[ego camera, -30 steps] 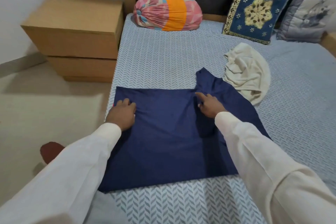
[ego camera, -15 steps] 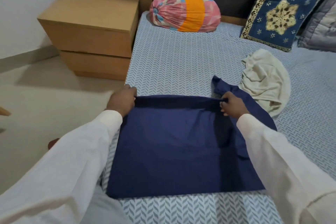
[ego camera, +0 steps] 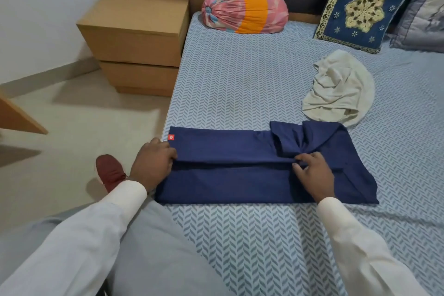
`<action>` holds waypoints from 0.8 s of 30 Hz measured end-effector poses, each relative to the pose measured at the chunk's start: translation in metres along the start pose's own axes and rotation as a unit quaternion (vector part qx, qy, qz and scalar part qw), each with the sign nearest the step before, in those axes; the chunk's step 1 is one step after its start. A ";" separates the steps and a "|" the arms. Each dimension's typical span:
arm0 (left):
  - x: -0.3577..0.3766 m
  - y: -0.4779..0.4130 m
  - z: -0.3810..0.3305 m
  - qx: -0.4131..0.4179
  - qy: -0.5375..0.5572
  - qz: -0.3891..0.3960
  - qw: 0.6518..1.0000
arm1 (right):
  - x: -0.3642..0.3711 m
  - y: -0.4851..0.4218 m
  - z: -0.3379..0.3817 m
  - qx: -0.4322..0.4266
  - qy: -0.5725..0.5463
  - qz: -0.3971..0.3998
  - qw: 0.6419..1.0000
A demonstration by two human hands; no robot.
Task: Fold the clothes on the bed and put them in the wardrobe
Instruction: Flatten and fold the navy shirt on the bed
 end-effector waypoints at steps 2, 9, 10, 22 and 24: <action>0.003 0.002 -0.007 -0.023 -0.010 0.010 1.000 | -0.001 0.006 0.005 0.001 -0.036 -0.007 0.999; 0.039 -0.033 -0.094 -0.039 0.133 0.126 0.982 | 0.017 -0.025 0.077 -0.120 0.055 -0.098 0.986; 0.046 -0.037 -0.109 -0.034 0.138 0.155 0.978 | 0.031 -0.036 0.080 -0.104 0.121 -0.045 0.986; 0.087 -0.026 -0.142 0.012 0.034 0.303 0.952 | -0.039 -0.051 -0.032 0.348 -0.236 -0.193 0.887; 0.088 -0.026 -0.140 0.008 0.029 0.305 0.952 | -0.047 -0.019 -0.054 0.407 -0.327 -0.264 0.811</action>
Point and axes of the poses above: each hand's wrist, its own y-axis away from the middle knuckle, its own x-axis out of the palm, z = x × y, the point moved 6 cm from there along -y, towards the middle knuckle, and after that the axes turned 4 degrees about -z, right-handed, at the moved point
